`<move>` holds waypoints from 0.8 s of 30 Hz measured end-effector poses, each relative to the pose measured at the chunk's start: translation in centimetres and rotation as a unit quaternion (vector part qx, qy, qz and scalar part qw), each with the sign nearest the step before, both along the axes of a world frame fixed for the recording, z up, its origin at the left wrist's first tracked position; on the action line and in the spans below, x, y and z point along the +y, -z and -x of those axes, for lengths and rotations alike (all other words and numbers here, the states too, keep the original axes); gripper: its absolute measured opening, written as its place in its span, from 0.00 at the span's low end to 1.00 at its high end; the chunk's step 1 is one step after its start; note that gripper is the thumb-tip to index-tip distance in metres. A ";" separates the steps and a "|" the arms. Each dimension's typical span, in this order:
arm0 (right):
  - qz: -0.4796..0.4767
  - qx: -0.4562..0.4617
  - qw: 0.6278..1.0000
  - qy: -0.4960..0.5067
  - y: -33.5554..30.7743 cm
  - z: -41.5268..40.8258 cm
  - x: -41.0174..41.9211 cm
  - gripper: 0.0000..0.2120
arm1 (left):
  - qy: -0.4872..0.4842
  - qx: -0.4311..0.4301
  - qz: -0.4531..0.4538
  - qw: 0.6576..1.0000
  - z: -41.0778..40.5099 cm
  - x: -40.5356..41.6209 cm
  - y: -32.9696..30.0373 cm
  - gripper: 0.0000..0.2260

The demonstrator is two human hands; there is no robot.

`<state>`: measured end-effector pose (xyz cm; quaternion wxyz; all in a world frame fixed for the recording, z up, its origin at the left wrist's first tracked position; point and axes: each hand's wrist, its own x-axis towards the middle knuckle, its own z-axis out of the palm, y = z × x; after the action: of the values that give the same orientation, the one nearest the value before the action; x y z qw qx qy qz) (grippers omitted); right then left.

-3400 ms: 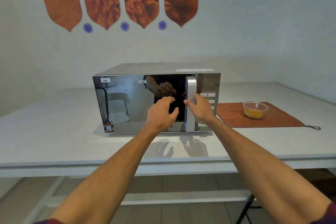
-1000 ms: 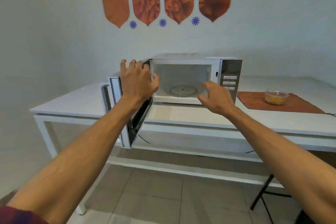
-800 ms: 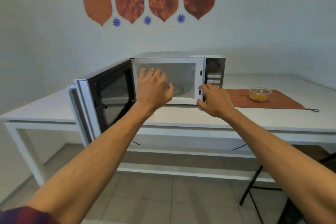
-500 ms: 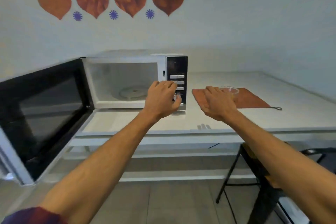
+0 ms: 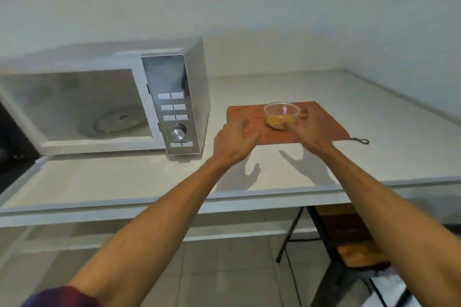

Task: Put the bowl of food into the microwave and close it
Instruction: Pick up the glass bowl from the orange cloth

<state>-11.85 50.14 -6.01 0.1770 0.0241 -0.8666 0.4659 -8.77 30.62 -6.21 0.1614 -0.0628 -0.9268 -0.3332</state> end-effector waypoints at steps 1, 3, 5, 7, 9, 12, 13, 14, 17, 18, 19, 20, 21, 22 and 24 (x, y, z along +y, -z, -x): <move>0.018 -0.001 1.000 -0.003 0.3 0.9 0.2 0.27 | -0.004 -0.013 -0.022 1.000 0.9 0.5 0.4 0.20; 0.037 -0.025 0.999 -0.007 0.9 3.1 0.8 0.38 | -0.007 -0.033 -0.076 0.997 3.0 1.5 1.1 0.19; 0.064 -0.055 0.996 -0.005 1.7 4.8 1.1 0.55 | 0.002 -0.055 -0.148 0.987 4.6 2.4 1.4 0.20; 0.088 -0.081 0.993 -0.005 2.8 6.8 1.4 0.62 | 0.007 -0.072 -0.213 0.974 6.3 3.4 1.5 0.21; 0.121 -0.101 0.987 -0.023 3.5 8.3 1.5 0.63 | -0.015 -0.087 -0.223 0.971 8.1 4.3 1.7 0.24; 0.105 -0.103 0.988 -0.056 3.9 9.7 2.0 0.48 | -0.029 -0.124 -0.208 0.970 11.0 5.7 2.1 0.25; 0.106 -0.089 0.988 -0.067 4.1 10.2 2.1 0.37 | -0.032 -0.130 -0.210 0.968 11.6 6.0 2.0 0.25; 0.104 -0.072 0.989 -0.071 4.1 10.7 2.0 0.29 | -0.032 -0.137 -0.219 0.966 12.3 6.3 2.1 0.24; 0.111 -0.054 0.990 -0.066 5.1 12.0 1.5 0.40 | -0.016 -0.148 -0.238 0.960 14.4 7.2 3.1 0.22; 0.122 -0.060 0.989 -0.058 5.2 12.3 1.4 0.49 | -0.009 -0.151 -0.247 0.957 15.1 7.4 3.5 0.22; 0.130 -0.063 0.988 -0.054 5.6 12.6 1.3 0.54 | -0.005 -0.156 -0.253 0.955 15.8 7.6 3.9 0.23; 0.136 -0.063 0.987 -0.050 6.1 13.3 1.3 0.56 | -0.004 -0.157 -0.261 0.952 16.5 7.8 4.1 0.23; 0.146 -0.061 0.987 -0.042 6.1 13.4 1.1 0.57 | -0.004 -0.156 -0.269 0.950 17.0 8.1 4.3 0.23; 0.157 -0.048 0.986 -0.033 6.4 13.6 1.1 0.57 | -0.003 -0.156 -0.276 0.948 17.3 8.2 4.4 0.22; 0.176 -0.029 0.984 -0.023 6.7 14.1 1.1 0.55 | 0.000 -0.158 -0.290 0.944 17.3 8.4 4.2 0.19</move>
<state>-25.99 51.24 -12.74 0.1427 -0.0011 -0.7751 0.6156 -26.03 39.01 -10.44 0.0246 0.0404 -0.8038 -0.5930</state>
